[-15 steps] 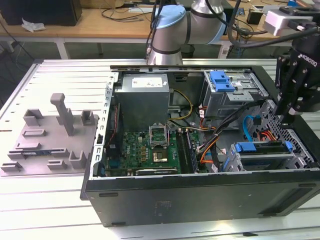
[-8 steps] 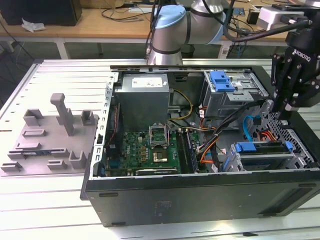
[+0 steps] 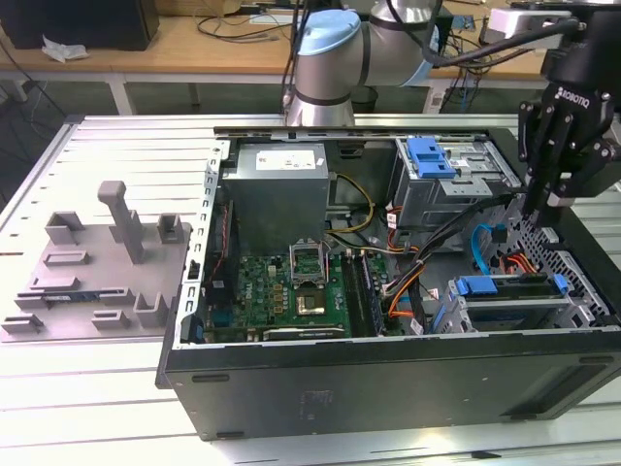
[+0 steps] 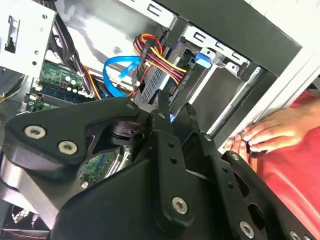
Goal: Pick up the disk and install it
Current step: 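Insert the second disk wire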
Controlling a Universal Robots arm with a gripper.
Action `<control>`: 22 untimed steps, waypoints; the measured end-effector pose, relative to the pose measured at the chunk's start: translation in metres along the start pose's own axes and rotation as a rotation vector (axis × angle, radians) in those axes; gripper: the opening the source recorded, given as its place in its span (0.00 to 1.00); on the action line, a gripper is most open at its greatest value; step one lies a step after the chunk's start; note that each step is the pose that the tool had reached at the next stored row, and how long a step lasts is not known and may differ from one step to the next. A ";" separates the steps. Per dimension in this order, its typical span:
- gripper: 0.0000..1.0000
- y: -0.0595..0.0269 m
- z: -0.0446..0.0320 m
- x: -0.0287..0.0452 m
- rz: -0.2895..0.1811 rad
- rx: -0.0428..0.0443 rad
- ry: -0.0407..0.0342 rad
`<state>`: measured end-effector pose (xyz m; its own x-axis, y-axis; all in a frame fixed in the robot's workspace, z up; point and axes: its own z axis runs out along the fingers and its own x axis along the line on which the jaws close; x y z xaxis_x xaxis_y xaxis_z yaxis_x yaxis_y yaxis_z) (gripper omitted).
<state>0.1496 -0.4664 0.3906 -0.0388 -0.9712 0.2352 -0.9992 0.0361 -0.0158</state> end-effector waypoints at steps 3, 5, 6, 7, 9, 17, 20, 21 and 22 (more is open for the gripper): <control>0.30 0.0058 -0.0014 -0.0072 0.000 0.0011 0.0287; 0.30 0.0087 -0.0011 -0.0081 -0.001 0.0016 0.0388; 0.30 0.0101 -0.0010 -0.0088 -0.001 0.0018 0.0443; 0.30 0.0110 -0.0009 -0.0094 -0.001 0.0021 0.0486; 0.30 0.0145 -0.0010 -0.0119 -0.001 0.0027 0.0632; 0.30 0.0204 0.0001 -0.0213 -0.002 0.0042 0.1013; 0.30 0.0209 0.0007 -0.0245 -0.002 0.0044 0.1033; 0.30 0.0210 0.0012 -0.0248 -0.002 0.0044 0.1038; 0.30 0.0211 0.0017 -0.0250 -0.002 0.0045 0.1043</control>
<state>0.1294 -0.4418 0.3828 -0.0379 -0.9414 0.3351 -0.9993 0.0333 -0.0196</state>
